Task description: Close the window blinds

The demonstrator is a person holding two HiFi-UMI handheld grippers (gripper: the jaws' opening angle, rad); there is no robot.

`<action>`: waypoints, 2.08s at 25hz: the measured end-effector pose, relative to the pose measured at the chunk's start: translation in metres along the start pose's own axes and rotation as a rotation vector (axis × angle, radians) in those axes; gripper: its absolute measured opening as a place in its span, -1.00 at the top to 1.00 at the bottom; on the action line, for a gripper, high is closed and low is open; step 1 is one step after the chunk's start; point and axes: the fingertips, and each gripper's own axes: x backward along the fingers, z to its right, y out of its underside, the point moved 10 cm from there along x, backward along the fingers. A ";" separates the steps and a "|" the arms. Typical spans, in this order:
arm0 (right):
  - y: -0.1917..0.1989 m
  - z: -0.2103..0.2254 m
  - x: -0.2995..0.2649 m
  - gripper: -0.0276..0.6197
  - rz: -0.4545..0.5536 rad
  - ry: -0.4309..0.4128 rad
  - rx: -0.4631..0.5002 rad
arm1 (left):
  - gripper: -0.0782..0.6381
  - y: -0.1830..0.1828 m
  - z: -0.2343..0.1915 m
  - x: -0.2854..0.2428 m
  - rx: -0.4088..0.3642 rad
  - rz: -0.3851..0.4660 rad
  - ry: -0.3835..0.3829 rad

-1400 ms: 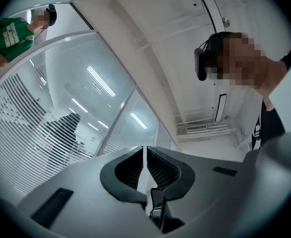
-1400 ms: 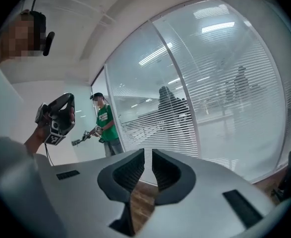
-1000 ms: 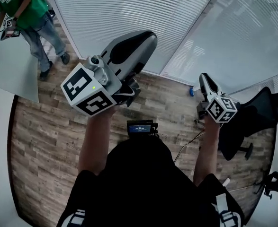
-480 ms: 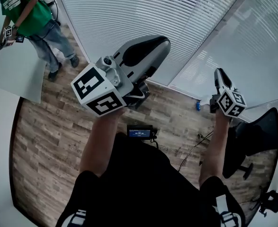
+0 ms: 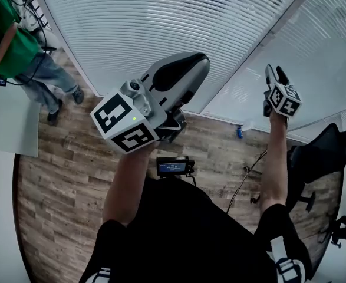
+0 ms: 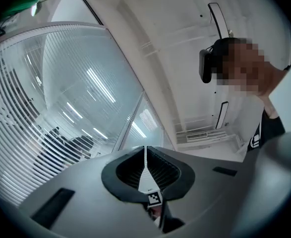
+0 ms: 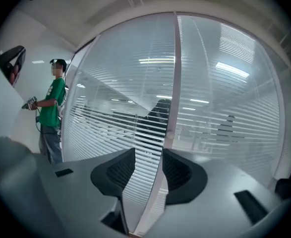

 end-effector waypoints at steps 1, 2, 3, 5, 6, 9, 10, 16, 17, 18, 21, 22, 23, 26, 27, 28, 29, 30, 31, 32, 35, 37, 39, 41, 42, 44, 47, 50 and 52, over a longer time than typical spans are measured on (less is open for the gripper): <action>-0.004 0.001 -0.012 0.43 0.003 0.029 0.015 | 0.73 -0.002 -0.006 0.002 0.006 -0.009 0.011; -0.008 0.002 -0.022 0.43 0.003 0.057 0.029 | 0.73 -0.003 -0.012 0.005 0.011 -0.020 0.022; -0.012 0.003 -0.032 0.43 0.000 0.081 0.044 | 0.73 -0.005 -0.017 0.008 0.017 -0.030 0.030; -0.018 0.003 -0.056 0.43 -0.018 0.122 0.084 | 0.73 -0.006 -0.029 0.017 0.031 -0.039 0.033; -0.021 0.004 -0.069 0.43 -0.033 0.142 0.103 | 0.73 -0.006 -0.036 0.021 0.039 -0.040 0.029; -0.023 0.014 -0.103 0.43 -0.077 0.198 0.119 | 0.73 -0.005 -0.054 0.030 0.055 -0.043 0.008; -0.023 0.020 -0.111 0.43 -0.085 0.214 0.117 | 0.73 -0.005 -0.058 0.031 0.056 -0.045 0.000; -0.025 0.049 -0.139 0.44 -0.064 0.262 0.102 | 0.73 0.001 -0.088 0.025 0.039 -0.062 -0.075; -0.024 0.050 -0.143 0.44 -0.060 0.263 0.101 | 0.73 0.004 -0.092 0.022 0.037 -0.068 -0.085; -0.023 0.051 -0.146 0.44 -0.056 0.264 0.104 | 0.73 0.008 -0.095 0.018 0.033 -0.078 -0.092; -0.019 0.049 -0.153 0.44 -0.048 0.262 0.133 | 0.73 0.019 -0.105 0.003 0.028 -0.109 -0.112; -0.019 0.047 -0.154 0.44 -0.042 0.263 0.153 | 0.73 0.023 -0.107 -0.001 0.030 -0.119 -0.117; -0.020 0.046 -0.154 0.44 -0.033 0.264 0.176 | 0.73 0.027 -0.109 -0.004 0.031 -0.129 -0.120; -0.024 0.042 -0.155 0.44 -0.022 0.268 0.243 | 0.73 0.037 -0.111 -0.011 0.030 -0.157 -0.128; -0.025 0.042 -0.155 0.51 -0.029 0.273 0.257 | 0.73 0.040 -0.112 -0.012 0.030 -0.166 -0.130; -0.025 0.042 -0.153 0.51 -0.039 0.279 0.265 | 0.73 0.042 -0.114 -0.013 0.030 -0.175 -0.130; -0.024 0.041 -0.152 0.51 -0.052 0.283 0.268 | 0.73 0.045 -0.116 -0.014 0.029 -0.184 -0.131; -0.024 0.041 -0.151 0.52 -0.063 0.286 0.263 | 0.73 0.047 -0.119 -0.014 0.028 -0.192 -0.132; -0.025 0.040 -0.152 0.52 -0.070 0.287 0.246 | 0.73 0.048 -0.123 -0.014 0.029 -0.199 -0.134; -0.027 0.039 -0.153 0.52 -0.073 0.286 0.215 | 0.73 0.048 -0.128 -0.013 0.033 -0.204 -0.135; -0.028 0.039 -0.155 0.52 -0.082 0.275 0.082 | 0.73 0.050 -0.136 -0.013 0.058 -0.216 -0.125; -0.028 0.044 -0.155 0.52 -0.072 0.262 -0.010 | 0.73 0.050 -0.137 -0.019 0.060 -0.225 -0.102; -0.030 0.050 -0.152 0.52 -0.058 0.247 -0.105 | 0.73 0.051 -0.134 -0.027 0.058 -0.227 -0.075; -0.029 0.057 -0.150 0.52 -0.048 0.223 -0.217 | 0.73 0.053 -0.131 -0.034 0.059 -0.230 -0.050; -0.028 0.060 -0.150 0.52 -0.041 0.209 -0.275 | 0.73 0.054 -0.130 -0.037 0.059 -0.233 -0.039; -0.026 0.066 -0.149 0.52 -0.029 0.182 -0.372 | 0.73 0.055 -0.127 -0.042 0.060 -0.237 -0.023; -0.024 0.071 -0.146 0.52 -0.018 0.158 -0.447 | 0.73 0.057 -0.123 -0.040 0.062 -0.239 -0.023; -0.024 0.070 -0.149 0.52 -0.004 0.143 -0.484 | 0.73 0.055 -0.126 -0.034 0.062 -0.234 -0.033; -0.025 0.065 -0.152 0.52 -0.024 0.158 -0.394 | 0.73 0.053 -0.130 -0.029 0.061 -0.233 -0.040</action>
